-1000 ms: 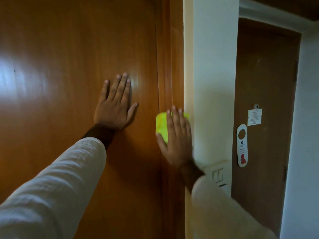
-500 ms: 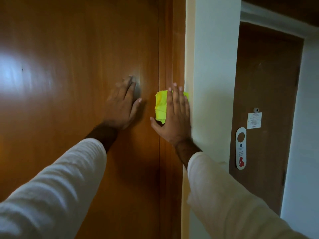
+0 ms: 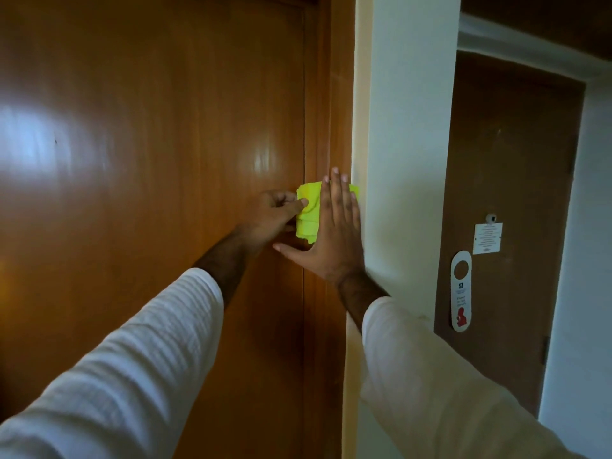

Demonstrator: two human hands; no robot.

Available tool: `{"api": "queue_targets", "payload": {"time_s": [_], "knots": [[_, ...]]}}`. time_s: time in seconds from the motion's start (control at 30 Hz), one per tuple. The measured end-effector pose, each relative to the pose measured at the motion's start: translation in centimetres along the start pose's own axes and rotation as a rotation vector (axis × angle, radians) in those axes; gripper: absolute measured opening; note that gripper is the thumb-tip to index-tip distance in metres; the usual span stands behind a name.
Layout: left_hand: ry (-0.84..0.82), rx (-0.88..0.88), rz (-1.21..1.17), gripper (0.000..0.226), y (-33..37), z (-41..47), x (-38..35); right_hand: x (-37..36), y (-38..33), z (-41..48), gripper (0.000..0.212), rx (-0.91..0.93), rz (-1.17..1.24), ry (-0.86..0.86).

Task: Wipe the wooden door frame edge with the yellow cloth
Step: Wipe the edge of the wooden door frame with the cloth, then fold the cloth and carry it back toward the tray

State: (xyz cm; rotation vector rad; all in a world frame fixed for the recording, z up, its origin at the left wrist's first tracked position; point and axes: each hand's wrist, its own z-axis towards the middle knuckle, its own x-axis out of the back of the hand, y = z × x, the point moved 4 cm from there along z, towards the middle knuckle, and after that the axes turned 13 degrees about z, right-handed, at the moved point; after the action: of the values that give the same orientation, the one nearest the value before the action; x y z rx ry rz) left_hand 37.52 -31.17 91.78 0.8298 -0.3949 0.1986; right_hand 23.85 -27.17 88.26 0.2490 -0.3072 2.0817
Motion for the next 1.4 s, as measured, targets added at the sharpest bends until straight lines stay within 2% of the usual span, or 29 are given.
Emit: {"api": "queue_targets", "payload": {"time_s": [0.03,0.1,0.2,0.3,0.37,0.5,0.57,0.73,0.87,0.97,1.13,1.27,1.4], "knots": [[0.001,-0.003,0.015,0.025,0.2,-0.1,0.2,0.2,0.0,0.0,0.127,-0.002,0.048,-0.007],[0.020,-0.013,0.018,0.013,0.4,-0.2,0.5,0.9,0.0,0.0,0.103,-0.009,0.206,-0.019],[0.041,-0.032,-0.033,0.018,1.1,-1.4,0.9,3.2,0.5,-0.2,0.064,-0.050,0.436,0.025],[0.034,-0.063,-0.052,0.014,2.1,-3.0,1.0,6.2,1.5,-0.5,0.059,-0.150,0.471,0.104],[0.014,-0.083,-0.079,0.016,3.4,-4.3,0.2,8.2,1.8,-1.0,0.059,-0.303,0.593,0.082],[-0.005,-0.129,-0.133,0.020,6.5,-5.8,-2.6,11.8,3.1,-2.8,0.041,-0.639,1.107,-0.048],[-0.022,-0.127,-0.180,0.017,8.0,-6.3,-4.7,13.8,4.0,-4.4,0.039,-0.735,1.224,-0.109],[-0.131,-0.114,-0.292,0.008,10.8,-7.3,-11.5,19.2,8.1,-7.9,0.043,-0.775,1.218,-0.026],[-0.368,-0.032,-0.398,0.009,11.8,-8.6,-19.3,24.6,11.8,-11.8,0.032,-0.854,1.095,0.051],[-0.422,0.015,-0.401,0.026,11.5,-9.8,-26.7,28.5,15.4,-16.5,0.031,-0.971,0.992,0.132],[-0.470,0.124,-0.373,0.032,9.3,-14.3,-41.7,33.7,23.1,-28.5,0.033,-1.242,0.878,0.197],[-0.629,0.241,-0.383,0.029,5.3,-20.9,-54.4,36.2,28.3,-41.4,0.026,-1.462,0.803,0.286],[-0.779,0.369,-0.325,0.035,-0.5,-29.1,-62.3,36.7,30.3,-54.3,0.039,-1.641,0.734,0.355]]}}
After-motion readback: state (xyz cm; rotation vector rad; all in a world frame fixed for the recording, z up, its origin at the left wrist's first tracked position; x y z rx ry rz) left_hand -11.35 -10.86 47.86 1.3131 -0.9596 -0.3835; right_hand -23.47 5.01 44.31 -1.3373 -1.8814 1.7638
